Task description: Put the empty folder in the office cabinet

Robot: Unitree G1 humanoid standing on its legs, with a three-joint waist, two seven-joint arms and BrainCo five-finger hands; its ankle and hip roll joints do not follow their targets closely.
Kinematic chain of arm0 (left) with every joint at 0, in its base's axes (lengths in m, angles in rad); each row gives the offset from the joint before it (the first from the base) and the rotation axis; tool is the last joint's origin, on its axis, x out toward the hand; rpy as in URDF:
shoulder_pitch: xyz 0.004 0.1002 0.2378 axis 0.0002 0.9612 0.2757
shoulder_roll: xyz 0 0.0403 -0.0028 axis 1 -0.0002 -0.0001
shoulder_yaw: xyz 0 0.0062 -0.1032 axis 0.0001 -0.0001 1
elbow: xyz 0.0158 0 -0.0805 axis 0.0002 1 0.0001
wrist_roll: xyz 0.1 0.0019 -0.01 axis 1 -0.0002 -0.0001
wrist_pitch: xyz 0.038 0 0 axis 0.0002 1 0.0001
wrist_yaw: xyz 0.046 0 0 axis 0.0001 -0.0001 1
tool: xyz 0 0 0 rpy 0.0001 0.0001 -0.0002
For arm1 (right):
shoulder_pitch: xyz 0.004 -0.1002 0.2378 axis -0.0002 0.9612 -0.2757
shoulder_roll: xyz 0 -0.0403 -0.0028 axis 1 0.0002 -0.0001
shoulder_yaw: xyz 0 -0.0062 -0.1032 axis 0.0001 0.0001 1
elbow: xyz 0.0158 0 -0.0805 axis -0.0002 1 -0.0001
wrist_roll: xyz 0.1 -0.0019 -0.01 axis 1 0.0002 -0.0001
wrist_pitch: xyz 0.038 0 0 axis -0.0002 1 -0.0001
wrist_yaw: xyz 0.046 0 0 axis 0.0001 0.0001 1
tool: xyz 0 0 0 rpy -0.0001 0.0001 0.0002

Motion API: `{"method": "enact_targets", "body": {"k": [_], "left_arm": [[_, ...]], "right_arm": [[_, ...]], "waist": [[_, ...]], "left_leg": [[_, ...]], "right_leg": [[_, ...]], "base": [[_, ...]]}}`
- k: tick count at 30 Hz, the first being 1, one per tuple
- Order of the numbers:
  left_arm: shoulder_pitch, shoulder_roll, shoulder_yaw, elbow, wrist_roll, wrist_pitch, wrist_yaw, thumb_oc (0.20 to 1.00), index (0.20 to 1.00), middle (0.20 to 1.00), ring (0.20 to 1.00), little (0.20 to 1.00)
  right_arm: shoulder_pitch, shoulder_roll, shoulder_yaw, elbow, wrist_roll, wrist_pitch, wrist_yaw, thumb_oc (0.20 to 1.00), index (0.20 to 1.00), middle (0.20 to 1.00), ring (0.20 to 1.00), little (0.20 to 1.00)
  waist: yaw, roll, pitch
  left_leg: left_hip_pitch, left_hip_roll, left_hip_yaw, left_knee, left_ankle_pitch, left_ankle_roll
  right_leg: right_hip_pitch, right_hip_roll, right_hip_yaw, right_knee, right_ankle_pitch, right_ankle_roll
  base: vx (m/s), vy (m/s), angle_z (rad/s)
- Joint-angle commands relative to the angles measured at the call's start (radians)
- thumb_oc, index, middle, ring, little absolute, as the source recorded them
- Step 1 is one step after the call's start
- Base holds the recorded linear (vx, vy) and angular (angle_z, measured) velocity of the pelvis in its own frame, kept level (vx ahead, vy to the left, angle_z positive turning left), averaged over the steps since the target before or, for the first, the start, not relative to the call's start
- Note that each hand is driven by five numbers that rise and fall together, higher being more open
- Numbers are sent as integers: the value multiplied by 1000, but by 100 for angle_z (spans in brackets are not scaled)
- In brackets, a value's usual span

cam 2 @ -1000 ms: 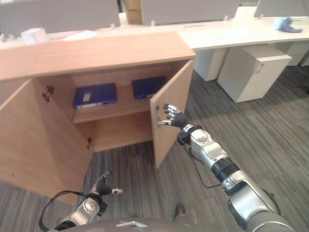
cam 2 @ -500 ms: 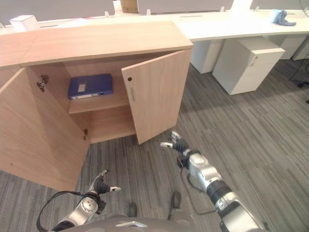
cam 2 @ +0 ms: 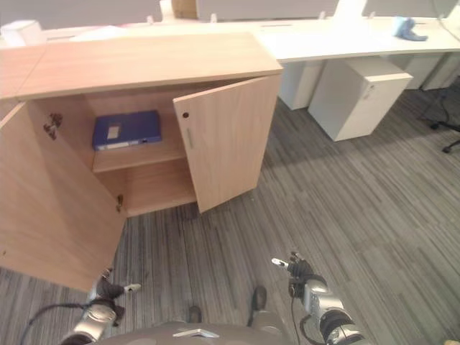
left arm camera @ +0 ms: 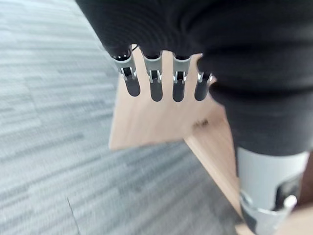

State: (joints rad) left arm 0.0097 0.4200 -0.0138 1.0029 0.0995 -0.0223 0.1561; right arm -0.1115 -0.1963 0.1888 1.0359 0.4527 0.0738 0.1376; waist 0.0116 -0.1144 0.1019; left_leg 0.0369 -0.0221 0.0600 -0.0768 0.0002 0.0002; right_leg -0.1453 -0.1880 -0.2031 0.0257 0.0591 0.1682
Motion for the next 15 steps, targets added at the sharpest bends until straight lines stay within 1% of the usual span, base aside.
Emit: {"method": "enact_targets", "body": {"k": [1, 2, 3, 4, 6, 8, 9, 10, 11, 12, 13, 15], "left_arm": [[2, 175, 76, -6, -19, -9, 48, 1000, 1000, 1000, 1000, 1000], [8, 233, 122, 2, -24, -5, 56, 1000, 1000, 1000, 1000, 1000], [8, 234, 122, 2, -24, -5, 56, 1000, 1000, 1000, 1000, 1000], [16, 319, 198, 26, -43, -4, 68, 1000, 1000, 1000, 1000, 1000], [26, 388, 260, 77, -63, -4, 75, 1000, 1000, 1000, 1000, 1000], [26, 390, 261, 78, -64, -5, 74, 1000, 1000, 1000, 1000, 1000], [71, 461, 332, 54, -49, 2, 85, 1000, 1000, 1000, 1000, 1000], [89, 486, 356, 67, -46, 1, 83, 1000, 1000, 1000, 1000, 1000], [97, 507, 370, 78, -37, 2, 84, 1000, 1000, 1000, 1000, 1000], [97, 507, 370, 78, -37, 2, 84, 1000, 1000, 1000, 1000, 1000], [105, 542, 392, 94, -20, 4, 80, 1000, 1000, 1000, 1000, 1000], [107, 558, 398, 94, -10, 5, 77, 1000, 1000, 1000, 1000, 1000]], "right_arm": [[-75, -5, 4, 10, -60, -19, -8, 1000, 1000, 1000, 1000, 1000], [-70, -8, -12, 53, -78, -13, -12, 1000, 1000, 1000, 1000, 1000], [-71, -7, -11, 53, -78, -14, -12, 1000, 1000, 1000, 1000, 1000], [-66, -13, -40, 127, -99, -6, -19, 1000, 1000, 1000, 1000, 1000], [-64, -17, -57, 178, -115, -2, -27, 1000, 1000, 1000, 1000, 1000], [-65, -15, -57, 179, -115, -3, -26, 1000, 1000, 1000, 1000, 1000], [-51, -26, -97, 231, -121, 2, -39, 1000, 1000, 1000, 1000, 1000], [-48, -30, -104, 247, -126, 4, -42, 1000, 1000, 1000, 1000, 1000], [-43, -31, -106, 258, -128, 4, -40, 1000, 1000, 1000, 1000, 1000], [-43, -31, -106, 258, -128, 4, -40, 1000, 1000, 1000, 1000, 1000], [-34, -36, -111, 279, -131, 5, -40, 1000, 1000, 1000, 1000, 1000], [-21, -36, -111, 293, -134, 6, -38, 1000, 1000, 1000, 1000, 1000]], "waist": [[23, -11, 21], [26, -9, 22], [25, -12, 20], [30, -11, 15], [31, -12, 11], [30, -13, 11], [36, -11, 9], [37, -11, 9], [37, -11, 8], [37, -11, 8], [39, -12, 8], [40, -14, 8]], "left_leg": [[50, -67, 13, -10, -97, 16], [57, -65, 10, -10, -102, 17], [53, -67, 11, -10, -99, 17], [54, -69, 8, -10, -101, 18], [56, -69, 7, -10, -103, 17], [56, -69, 7, -10, -103, 17], [59, -70, 3, -10, -105, 19], [59, -70, 2, -10, -105, 18], [60, -70, 1, -10, -105, 18], [60, -70, 1, -10, -105, 18], [62, -69, 0, -10, -106, 18], [64, -69, -3, -10, -107, 18]], "right_leg": [[-2, -87, 50, -78, 159, 66], [6, -87, 45, -77, 158, 68], [2, -89, 46, -78, 160, 68], [2, -91, 45, -78, 161, 70], [4, -93, 43, -77, 161, 72], [4, -93, 42, -77, 161, 72], [7, -95, 40, -78, 162, 74], [8, -96, 38, -77, 161, 75], [8, -96, 37, -76, 160, 75], [8, -96, 37, -76, 160, 75], [9, -96, 34, -76, 160, 76], [14, -95, 30, -77, 158, 76]], "base": [[33, -1, 6], [21, -2, -12], [40, 0, -5], [30, 2, 3], [23, -1, 5], [0, 0, 0], [40, -1, 2], [47, 0, 6], [17, 0, 5], [26, 2, 15], [30, 0, 12], [34, -1, 10]]}}
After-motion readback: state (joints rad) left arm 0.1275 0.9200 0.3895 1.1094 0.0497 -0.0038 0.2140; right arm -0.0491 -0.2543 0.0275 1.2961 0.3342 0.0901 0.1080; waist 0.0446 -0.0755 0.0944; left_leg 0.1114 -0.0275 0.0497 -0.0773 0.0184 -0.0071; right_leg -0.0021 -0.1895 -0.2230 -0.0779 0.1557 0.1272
